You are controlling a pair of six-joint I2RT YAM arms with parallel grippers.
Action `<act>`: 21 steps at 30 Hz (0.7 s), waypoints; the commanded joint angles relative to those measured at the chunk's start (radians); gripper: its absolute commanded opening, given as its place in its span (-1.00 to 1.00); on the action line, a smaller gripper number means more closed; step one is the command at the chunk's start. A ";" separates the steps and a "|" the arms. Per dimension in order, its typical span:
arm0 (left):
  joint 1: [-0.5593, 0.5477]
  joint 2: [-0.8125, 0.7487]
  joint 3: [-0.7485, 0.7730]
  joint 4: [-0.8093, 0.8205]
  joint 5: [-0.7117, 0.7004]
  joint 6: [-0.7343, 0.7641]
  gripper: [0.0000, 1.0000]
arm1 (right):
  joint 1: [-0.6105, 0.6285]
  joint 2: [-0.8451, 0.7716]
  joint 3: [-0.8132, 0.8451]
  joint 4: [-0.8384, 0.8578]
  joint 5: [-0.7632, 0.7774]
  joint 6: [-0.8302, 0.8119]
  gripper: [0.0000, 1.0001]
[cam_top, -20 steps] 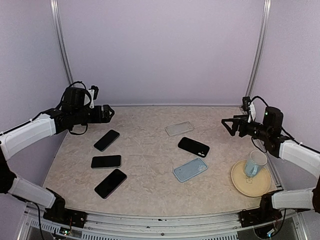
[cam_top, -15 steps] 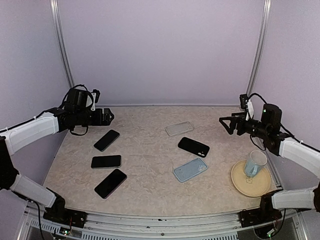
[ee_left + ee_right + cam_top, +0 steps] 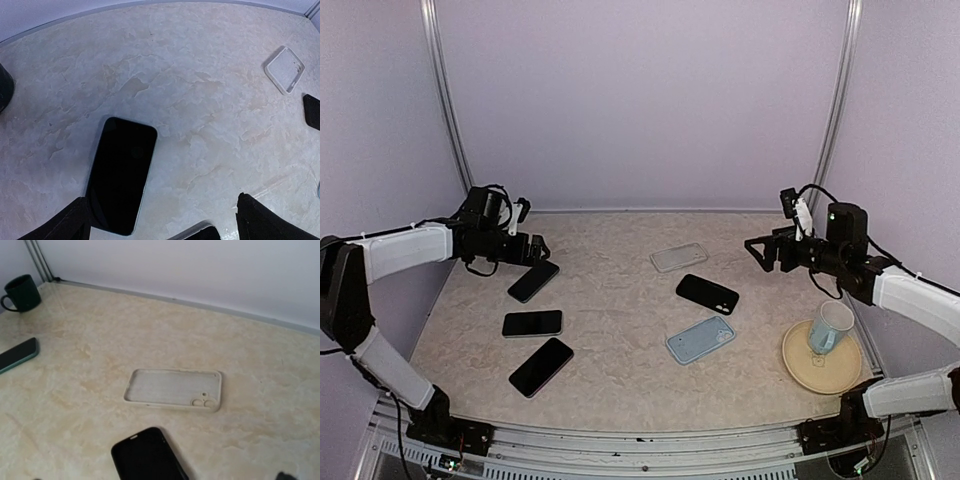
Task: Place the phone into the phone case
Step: Pick up the phone from the corner of the board.
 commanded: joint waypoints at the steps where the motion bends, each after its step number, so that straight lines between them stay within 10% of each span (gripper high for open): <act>1: 0.026 0.081 0.055 0.000 0.014 0.115 0.98 | 0.018 0.004 0.014 -0.026 0.020 0.016 0.99; 21: 0.053 0.329 0.143 0.005 -0.036 0.344 0.98 | 0.040 -0.053 -0.025 -0.016 -0.035 0.099 0.99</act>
